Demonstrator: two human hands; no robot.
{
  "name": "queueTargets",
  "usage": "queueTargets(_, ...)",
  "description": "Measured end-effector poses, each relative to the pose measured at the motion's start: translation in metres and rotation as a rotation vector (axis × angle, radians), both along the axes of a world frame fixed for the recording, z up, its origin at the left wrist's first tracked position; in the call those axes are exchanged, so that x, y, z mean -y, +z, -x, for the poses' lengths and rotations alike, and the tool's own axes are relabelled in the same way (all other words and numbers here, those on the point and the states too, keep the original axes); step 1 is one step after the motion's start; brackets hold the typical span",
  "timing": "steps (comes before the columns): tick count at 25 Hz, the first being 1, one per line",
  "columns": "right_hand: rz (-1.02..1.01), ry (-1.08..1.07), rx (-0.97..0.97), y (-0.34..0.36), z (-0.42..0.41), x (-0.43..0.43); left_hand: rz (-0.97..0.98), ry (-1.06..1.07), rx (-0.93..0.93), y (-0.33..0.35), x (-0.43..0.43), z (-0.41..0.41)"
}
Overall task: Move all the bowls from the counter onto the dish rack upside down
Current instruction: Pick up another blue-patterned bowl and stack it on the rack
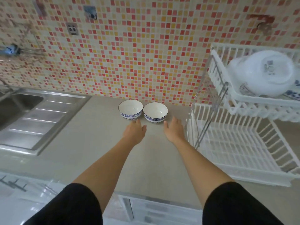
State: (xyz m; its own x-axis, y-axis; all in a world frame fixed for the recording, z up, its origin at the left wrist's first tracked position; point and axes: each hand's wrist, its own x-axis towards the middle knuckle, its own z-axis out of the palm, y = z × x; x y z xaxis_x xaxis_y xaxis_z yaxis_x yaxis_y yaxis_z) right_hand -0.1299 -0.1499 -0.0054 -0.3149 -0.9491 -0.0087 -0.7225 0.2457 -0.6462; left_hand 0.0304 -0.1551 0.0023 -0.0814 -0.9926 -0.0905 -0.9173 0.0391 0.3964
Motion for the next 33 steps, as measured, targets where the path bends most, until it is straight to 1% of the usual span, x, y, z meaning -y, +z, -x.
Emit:
queueTargets(8, -0.123, -0.134, 0.132, -0.059, 0.015, 0.107, -0.159, 0.104, -0.037, -0.058, 0.108, 0.03)
queueTargets(14, -0.184, -0.197, 0.325, -0.084, 0.014, 0.166, -0.233, 0.206, -0.309, -0.085, 0.161, 0.05)
queueTargets(17, -0.257, -0.19, 0.365, -0.094, 0.016, 0.177, -0.243, 0.242, -0.338, -0.093, 0.169, 0.053)
queueTargets(21, -0.2, -0.191, 0.56, -0.1, 0.01, 0.167, -0.254, 0.284, -0.408, -0.094, 0.163, 0.055)
queueTargets(23, -0.148, -0.166, 0.551, -0.107, 0.011, 0.15, -0.241, 0.298, -0.394, -0.09, 0.155, 0.051)
queueTargets(26, -0.13, -0.034, 0.543, -0.106, 0.011, 0.114, -0.166, 0.29, -0.39, -0.082, 0.138, 0.034)
queueTargets(29, -0.081, 0.071, 0.55, -0.093, 0.005, 0.08, -0.097, 0.341, -0.513, -0.069, 0.102, 0.017)
queueTargets(30, -0.068, 0.086, 0.548, -0.086, 0.001, 0.069, -0.08, 0.353, -0.56, -0.061, 0.087, 0.013)
queueTargets(33, 0.001, 0.088, 0.631, -0.066, -0.01, 0.027, -0.018, 0.4, -0.685, -0.037, 0.039, -0.001)
